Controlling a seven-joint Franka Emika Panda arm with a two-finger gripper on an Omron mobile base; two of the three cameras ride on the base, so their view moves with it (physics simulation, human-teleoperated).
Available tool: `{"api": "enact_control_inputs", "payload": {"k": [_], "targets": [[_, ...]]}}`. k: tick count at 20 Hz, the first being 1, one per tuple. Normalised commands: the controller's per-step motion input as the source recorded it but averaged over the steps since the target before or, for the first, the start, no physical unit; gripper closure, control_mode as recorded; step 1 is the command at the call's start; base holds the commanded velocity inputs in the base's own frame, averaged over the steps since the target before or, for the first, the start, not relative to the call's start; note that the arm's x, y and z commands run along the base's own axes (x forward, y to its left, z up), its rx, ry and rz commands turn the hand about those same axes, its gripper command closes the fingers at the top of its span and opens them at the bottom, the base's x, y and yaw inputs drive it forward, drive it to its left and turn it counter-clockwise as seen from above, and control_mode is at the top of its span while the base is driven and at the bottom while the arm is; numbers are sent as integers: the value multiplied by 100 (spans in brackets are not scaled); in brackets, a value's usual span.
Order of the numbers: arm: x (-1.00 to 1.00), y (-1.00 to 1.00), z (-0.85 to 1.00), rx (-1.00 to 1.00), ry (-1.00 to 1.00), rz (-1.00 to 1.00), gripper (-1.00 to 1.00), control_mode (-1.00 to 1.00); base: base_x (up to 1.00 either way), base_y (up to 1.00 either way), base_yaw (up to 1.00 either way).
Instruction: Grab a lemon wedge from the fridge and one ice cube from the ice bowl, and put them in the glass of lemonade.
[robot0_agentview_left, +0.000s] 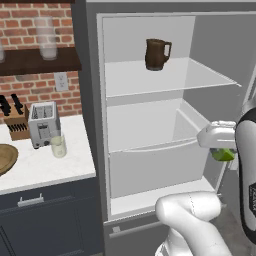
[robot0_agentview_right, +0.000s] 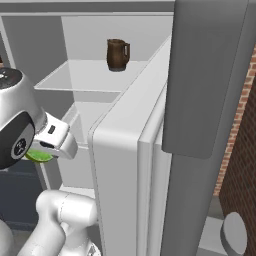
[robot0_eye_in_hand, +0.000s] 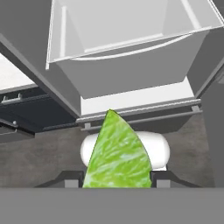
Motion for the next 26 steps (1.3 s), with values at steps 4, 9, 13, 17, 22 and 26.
{"api": "enact_control_inputs", "payload": {"k": [4, 9, 13, 17, 22, 26], "targets": [[-18, 10, 0, 0, -1, 1, 100, 100, -40, 26, 3], [0, 0, 0, 0, 0, 0, 100, 100, -91, 95, 1], [0, 0, 0, 0, 0, 0, 100, 100, -19, 100, -4], [0, 0, 0, 0, 0, 0, 100, 100, 30, 100, -22], [0, 0, 0, 0, 0, 0, 100, 100, 48, 92, -27], [0, 0, 0, 0, 0, 0, 100, 100, 49, 76, -24]]}}
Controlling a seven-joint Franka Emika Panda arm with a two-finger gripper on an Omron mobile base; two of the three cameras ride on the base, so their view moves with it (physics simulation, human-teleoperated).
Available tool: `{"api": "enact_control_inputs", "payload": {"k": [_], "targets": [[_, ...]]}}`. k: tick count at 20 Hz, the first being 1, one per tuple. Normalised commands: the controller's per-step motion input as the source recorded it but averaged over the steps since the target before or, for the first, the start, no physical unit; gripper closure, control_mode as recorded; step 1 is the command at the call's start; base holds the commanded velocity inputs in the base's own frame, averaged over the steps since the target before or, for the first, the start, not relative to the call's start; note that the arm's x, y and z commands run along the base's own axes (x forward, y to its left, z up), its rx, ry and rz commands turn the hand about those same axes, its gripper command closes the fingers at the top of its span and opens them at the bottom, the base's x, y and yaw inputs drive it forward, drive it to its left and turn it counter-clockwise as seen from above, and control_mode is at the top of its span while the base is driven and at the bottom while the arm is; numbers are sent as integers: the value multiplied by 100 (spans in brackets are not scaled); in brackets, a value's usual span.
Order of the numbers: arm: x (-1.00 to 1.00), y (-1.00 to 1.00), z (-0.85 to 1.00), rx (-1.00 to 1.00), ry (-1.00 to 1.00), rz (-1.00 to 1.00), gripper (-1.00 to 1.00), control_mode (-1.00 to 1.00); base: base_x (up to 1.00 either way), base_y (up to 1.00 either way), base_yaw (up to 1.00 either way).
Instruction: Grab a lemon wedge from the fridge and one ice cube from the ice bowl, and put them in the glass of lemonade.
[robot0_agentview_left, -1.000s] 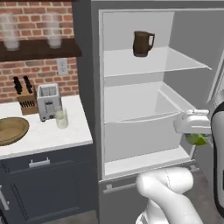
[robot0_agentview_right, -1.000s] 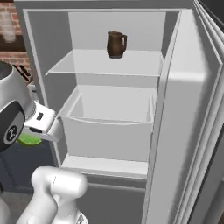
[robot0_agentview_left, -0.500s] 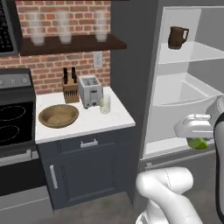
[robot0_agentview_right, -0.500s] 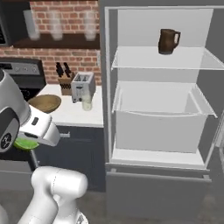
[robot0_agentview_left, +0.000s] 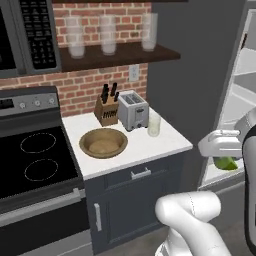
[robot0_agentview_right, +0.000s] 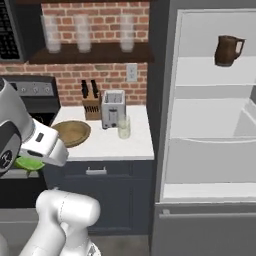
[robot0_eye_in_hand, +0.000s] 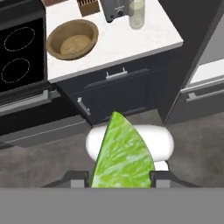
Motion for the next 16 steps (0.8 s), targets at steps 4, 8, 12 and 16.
{"api": "enact_control_inputs", "payload": {"k": [4, 8, 12, 16], "targets": [[0, 0, 0, 0, 0, 0, 100, 100, 56, 63, -16], [0, 0, 0, 0, 0, 0, 100, 100, 49, 41, -9], [0, 0, 0, 0, 0, 0, 100, 100, 58, 5, -1], [17, 0, 0, 0, 8, 0, 100, -100, 54, 0, 0]]}}
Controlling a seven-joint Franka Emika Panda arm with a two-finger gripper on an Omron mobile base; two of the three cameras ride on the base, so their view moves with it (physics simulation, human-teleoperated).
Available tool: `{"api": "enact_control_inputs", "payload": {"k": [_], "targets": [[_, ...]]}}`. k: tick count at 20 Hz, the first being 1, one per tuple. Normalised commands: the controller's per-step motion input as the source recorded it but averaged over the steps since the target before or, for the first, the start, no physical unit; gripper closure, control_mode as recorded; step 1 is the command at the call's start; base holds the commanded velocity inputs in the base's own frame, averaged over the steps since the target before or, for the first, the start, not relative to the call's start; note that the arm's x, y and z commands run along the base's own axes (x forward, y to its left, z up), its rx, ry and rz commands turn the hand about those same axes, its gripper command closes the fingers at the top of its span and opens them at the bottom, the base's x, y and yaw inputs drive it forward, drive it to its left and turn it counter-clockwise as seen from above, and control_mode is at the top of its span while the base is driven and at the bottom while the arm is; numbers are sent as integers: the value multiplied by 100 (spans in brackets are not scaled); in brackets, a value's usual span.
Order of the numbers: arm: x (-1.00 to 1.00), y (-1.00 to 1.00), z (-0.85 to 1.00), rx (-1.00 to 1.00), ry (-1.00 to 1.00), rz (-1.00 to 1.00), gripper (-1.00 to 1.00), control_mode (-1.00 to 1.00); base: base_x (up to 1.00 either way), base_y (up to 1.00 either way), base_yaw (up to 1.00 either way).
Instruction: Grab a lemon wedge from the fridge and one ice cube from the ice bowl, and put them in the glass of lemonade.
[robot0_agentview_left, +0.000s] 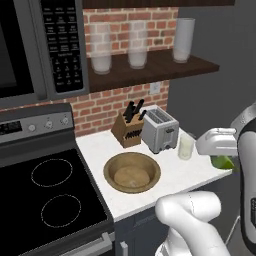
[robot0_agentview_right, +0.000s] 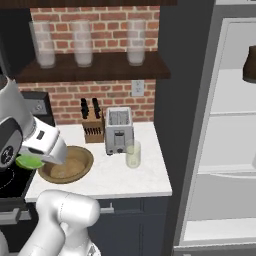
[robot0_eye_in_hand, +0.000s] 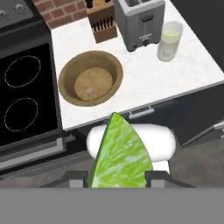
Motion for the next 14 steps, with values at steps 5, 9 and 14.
{"api": "enact_control_inputs", "payload": {"k": [5, 9, 14], "targets": [[68, 0, 0, 0, 21, -1, 100, -100, 0, 0, 0], [80, 0, 0, 0, 17, 0, 100, -100, 0, 0, 0], [79, -2, -21, -6, 7, -4, 100, -100, 0, 0, 0]]}}
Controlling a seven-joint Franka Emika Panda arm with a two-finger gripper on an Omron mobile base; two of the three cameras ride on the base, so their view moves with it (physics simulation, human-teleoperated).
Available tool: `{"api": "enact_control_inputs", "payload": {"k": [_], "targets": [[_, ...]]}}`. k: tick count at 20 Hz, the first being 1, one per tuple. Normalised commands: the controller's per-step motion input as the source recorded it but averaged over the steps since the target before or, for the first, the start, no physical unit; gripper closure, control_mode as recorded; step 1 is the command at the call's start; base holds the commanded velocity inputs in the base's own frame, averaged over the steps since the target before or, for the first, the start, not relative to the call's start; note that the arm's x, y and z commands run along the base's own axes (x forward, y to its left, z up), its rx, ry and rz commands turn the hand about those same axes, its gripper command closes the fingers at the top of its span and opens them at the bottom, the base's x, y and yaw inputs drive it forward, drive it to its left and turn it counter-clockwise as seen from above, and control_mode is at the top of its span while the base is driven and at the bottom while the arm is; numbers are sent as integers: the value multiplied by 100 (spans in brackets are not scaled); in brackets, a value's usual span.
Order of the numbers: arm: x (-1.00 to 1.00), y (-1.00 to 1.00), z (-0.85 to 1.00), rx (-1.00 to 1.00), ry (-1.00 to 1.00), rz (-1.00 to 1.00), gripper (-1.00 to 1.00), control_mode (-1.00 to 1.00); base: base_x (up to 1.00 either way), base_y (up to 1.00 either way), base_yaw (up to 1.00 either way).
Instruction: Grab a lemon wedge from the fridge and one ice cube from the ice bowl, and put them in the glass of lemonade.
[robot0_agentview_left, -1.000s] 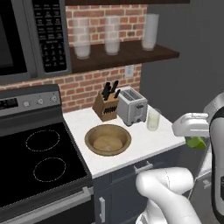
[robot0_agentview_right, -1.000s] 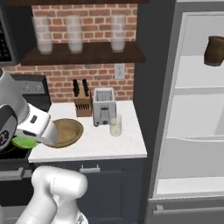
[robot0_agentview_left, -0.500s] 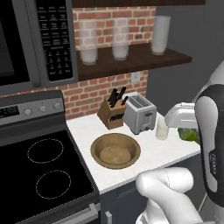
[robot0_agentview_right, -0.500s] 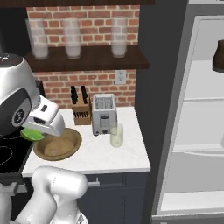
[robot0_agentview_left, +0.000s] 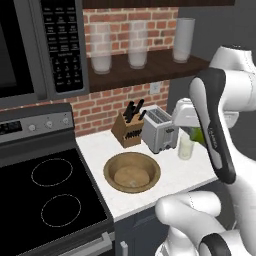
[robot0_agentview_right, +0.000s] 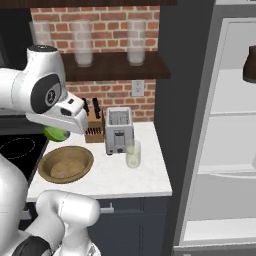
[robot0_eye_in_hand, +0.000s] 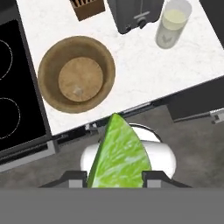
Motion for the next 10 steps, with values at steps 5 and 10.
{"api": "enact_control_inputs", "payload": {"k": [5, 10], "targets": [[63, -15, -82, -15, 0, -7, 100, -100, 0, 0, 0], [94, -53, -68, -8, 4, -4, 100, -100, 0, 0, 0]]}}
